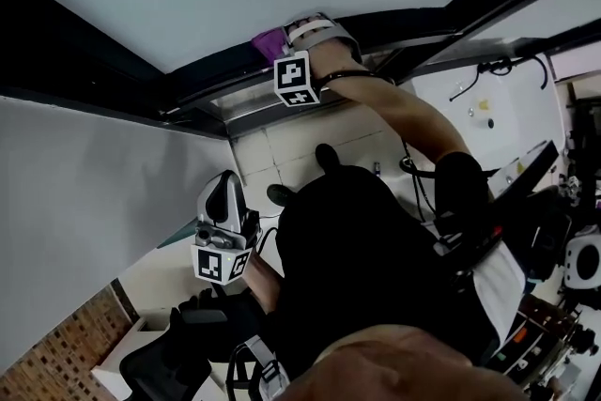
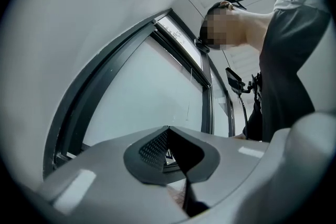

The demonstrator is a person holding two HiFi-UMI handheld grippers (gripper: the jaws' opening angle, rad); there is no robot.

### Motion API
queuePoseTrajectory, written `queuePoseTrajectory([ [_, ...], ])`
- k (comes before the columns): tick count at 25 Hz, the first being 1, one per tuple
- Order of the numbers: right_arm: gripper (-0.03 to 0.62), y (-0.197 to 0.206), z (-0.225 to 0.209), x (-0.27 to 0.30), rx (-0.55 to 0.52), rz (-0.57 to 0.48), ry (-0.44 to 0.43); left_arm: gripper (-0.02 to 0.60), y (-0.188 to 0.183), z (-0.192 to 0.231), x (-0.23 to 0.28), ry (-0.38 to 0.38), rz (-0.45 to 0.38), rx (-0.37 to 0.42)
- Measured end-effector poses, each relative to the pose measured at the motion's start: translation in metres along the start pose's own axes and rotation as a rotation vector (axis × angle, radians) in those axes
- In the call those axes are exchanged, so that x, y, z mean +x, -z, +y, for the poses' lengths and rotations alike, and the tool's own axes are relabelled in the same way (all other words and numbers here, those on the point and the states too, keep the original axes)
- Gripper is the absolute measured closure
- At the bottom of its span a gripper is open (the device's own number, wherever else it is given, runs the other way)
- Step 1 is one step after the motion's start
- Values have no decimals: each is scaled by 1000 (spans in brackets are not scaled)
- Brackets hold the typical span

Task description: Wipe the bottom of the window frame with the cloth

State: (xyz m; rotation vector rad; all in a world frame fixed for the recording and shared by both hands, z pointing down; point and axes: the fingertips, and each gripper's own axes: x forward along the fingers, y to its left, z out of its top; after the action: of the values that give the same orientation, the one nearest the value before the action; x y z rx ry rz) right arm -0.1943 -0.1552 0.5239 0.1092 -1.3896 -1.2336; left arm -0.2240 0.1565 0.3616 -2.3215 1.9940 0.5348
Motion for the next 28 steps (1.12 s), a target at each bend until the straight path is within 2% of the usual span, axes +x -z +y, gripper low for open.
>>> queuePoseTrajectory([
  [4,534,7,19,-22,-12,-74,-177,578,1,-5,2,-7,-4,4],
  [5,533,15,14,-29,2,-79,-180,578,1,-4,1,-13,-6,4],
  [7,532,40,-5,-31,5,-24,-107,578,1,0,-2,-25,-11,-1],
  [9,533,54,-11,-18,-48,45,-62,578,2,2,-4,-33,-15,-7],
  [12,545,50,-4,-2,-178,113,-15,578,2,-2,-2,-25,-22,-7],
  [14,546,49,2,-4,-230,132,-22,578,1,-4,-1,-21,-30,-5],
  [16,546,45,18,-19,-248,75,-135,578,1,-4,-3,-22,-31,-3],
  [18,534,38,26,-42,-223,-46,-257,578,0,-2,-4,-23,-32,-1],
  [19,533,35,22,-51,-202,-102,-283,578,0,-1,-5,-26,-35,-1],
  [21,533,32,6,-58,-172,-170,-275,578,2,2,-6,-31,-44,-3],
  [22,533,35,0,-52,-179,-167,-250,578,3,1,-6,-32,-49,-6],
  [25,535,47,3,-16,-275,-79,-163,578,5,-4,-5,-27,-57,-13],
  [28,535,50,25,-29,-386,-42,-162,578,6,-5,-7,-26,-51,-17],
])
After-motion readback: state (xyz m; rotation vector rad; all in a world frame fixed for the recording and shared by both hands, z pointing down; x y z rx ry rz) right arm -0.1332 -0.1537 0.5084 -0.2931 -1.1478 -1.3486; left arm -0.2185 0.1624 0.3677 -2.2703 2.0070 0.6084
